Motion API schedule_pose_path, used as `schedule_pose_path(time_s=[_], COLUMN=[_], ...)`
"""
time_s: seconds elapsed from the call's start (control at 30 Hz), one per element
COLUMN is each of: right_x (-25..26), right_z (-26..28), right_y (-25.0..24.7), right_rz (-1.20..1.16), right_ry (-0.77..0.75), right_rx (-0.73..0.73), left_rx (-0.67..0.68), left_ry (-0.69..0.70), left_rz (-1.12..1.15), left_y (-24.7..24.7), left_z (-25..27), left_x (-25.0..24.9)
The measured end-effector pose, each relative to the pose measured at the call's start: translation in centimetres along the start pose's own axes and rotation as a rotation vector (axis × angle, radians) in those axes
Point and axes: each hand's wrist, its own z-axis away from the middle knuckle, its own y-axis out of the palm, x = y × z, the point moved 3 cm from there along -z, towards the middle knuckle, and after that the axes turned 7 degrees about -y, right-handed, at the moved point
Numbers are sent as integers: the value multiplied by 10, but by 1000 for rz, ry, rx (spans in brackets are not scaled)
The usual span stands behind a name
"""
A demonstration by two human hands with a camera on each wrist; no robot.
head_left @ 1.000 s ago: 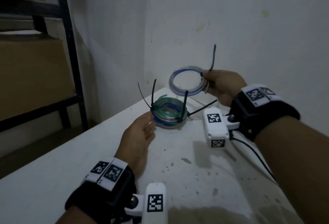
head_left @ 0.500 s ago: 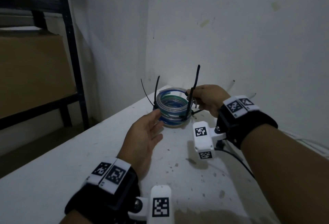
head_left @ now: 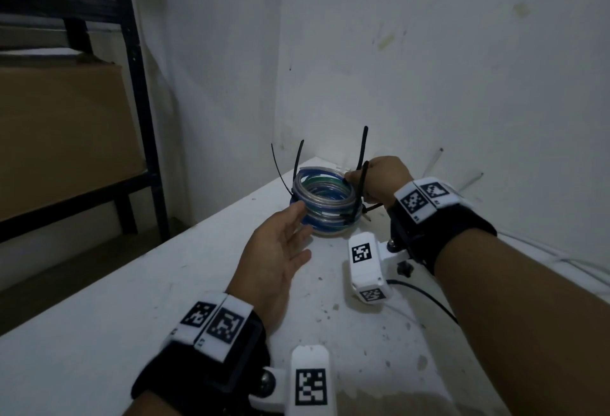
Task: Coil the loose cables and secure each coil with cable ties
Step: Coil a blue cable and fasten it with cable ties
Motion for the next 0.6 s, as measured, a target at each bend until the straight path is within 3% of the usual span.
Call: schedule_pose_path(time_s=[0.23,0.37,0.6], right_x=[-4,7,-16], right_z=[4,24,125], right_y=[-7,-30,-96], right_rz=[-205,-197,-230], right_ry=[81,15,-88], right_rx=[6,-103,-196], left_rx=[-19,-82,-198], left_ry=[-12,-18,4], left_rz=[5,68,150], left_y=[-1,-4,-14], left_z=[-2,-4,-4], left_x=[2,1,-1])
